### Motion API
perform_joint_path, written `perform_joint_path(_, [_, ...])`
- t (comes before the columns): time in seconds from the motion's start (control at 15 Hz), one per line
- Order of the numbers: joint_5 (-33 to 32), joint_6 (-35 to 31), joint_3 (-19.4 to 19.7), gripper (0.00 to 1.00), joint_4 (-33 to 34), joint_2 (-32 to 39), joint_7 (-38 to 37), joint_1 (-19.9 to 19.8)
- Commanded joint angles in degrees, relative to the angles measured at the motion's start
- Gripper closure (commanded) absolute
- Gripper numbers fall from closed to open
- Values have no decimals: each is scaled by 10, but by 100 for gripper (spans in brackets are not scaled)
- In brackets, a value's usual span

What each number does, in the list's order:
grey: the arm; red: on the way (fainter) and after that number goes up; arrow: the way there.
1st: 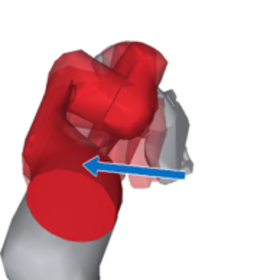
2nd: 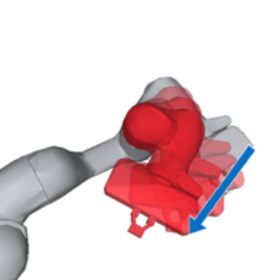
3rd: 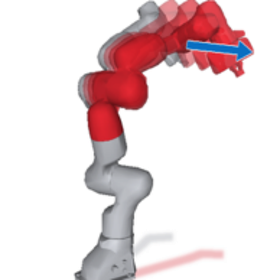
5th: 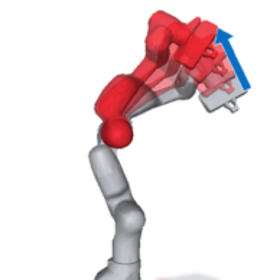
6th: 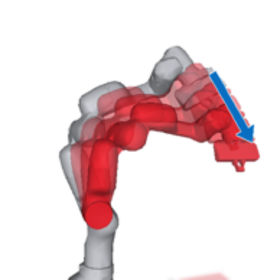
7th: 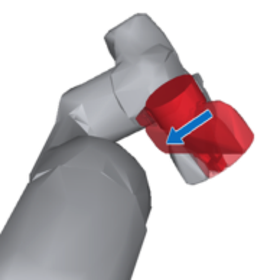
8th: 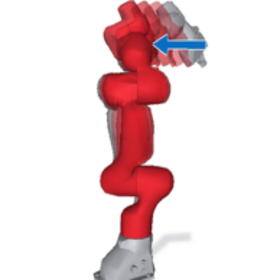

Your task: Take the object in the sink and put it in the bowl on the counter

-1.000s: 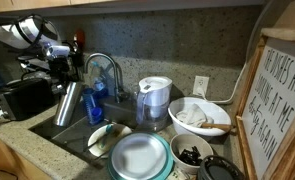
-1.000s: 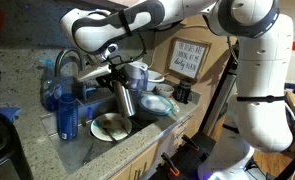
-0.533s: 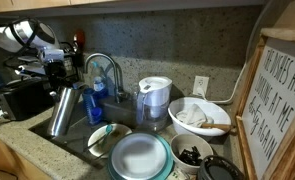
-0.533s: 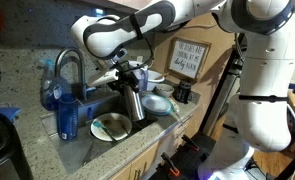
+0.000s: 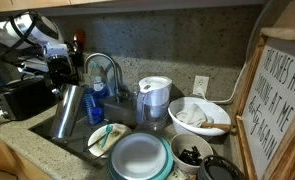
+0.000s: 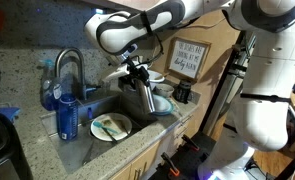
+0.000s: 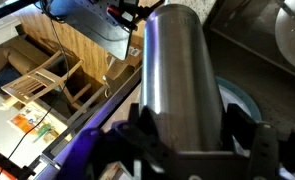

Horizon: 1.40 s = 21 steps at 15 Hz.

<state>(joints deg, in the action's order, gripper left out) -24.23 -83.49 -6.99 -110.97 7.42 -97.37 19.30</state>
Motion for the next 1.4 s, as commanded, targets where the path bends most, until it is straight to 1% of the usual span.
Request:
perform_joint_path(0.0, [-24,16,-9,39,-14,-26,1,-26])
perform_joint_path(0.2, [-34,11,-7,39,-19,-27,2,-40])
perform_joint_path(0.6, [-46,0,-1,39,-52,-41,10,-66])
perform_joint_path(1.0, [-87,10,8,39,-50,-41,30,-88])
perform_joint_path(1.33, [-130,-2,15,39,-47,-29,46,-105])
